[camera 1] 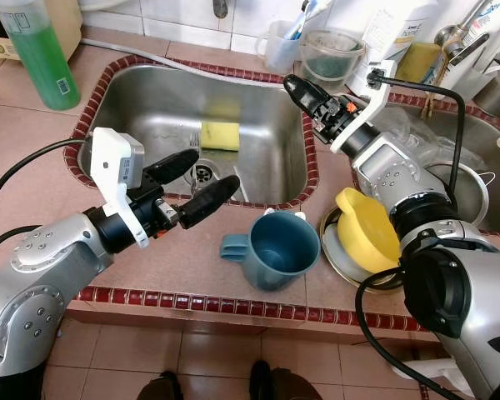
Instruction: Kitchen organization
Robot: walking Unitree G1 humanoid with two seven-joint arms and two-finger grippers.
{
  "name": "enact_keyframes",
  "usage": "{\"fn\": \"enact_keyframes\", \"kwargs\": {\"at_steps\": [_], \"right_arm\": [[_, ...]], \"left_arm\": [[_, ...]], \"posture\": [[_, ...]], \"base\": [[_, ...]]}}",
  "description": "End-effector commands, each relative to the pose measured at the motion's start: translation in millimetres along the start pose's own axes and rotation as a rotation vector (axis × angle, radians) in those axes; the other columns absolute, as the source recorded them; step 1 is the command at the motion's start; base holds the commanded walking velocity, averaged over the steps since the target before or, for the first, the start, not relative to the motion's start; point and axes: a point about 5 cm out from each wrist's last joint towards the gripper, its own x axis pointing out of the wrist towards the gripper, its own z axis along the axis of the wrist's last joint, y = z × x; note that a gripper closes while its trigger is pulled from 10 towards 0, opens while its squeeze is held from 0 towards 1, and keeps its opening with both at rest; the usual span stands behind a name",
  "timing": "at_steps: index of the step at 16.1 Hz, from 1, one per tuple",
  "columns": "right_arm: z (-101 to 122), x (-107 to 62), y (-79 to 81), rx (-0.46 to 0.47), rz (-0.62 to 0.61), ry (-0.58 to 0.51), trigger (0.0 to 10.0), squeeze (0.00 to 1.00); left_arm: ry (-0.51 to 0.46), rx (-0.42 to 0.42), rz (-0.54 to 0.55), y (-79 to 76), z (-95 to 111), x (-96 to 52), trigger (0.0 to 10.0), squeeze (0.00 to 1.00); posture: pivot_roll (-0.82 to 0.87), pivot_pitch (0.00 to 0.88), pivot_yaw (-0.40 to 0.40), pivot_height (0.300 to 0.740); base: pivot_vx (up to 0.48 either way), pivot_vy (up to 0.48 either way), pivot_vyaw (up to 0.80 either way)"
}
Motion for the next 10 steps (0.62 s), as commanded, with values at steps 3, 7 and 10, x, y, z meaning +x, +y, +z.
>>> {"fn": "enact_keyframes", "kwargs": {"at_steps": [3, 7, 10], "right_arm": [[24, 2.7, 2.8, -0.039, 0.019, -0.091, 10.0, 1.00], [49, 1.5, 8.1, -0.114, 0.056, -0.182, 10.0, 1.00], [58, -2.3, 10.5, -0.305, -0.035, -0.211, 10.0, 1.00]], "left_arm": [[-0.004, 0.013, 0.004, 1.5, 1, 1.9, 10.0, 0.00], [-0.026, 0.039, 0.046, 10.4, 2, 8.2, 10.0, 0.00], [-0.033, 0.059, 0.121, 20.9, -2, 15.1, 10.0, 0.00]], "posture": [[-0.01, 0.224, -0.152, 0.740], [-0.02, 0.177, -0.137, 0.740], [-0.03, 0.138, -0.129, 0.740]], "base": [[0.000, 0.000, 0.00], [0.000, 0.000, 0.00], [0.000, 0.000, 0.00]]}}
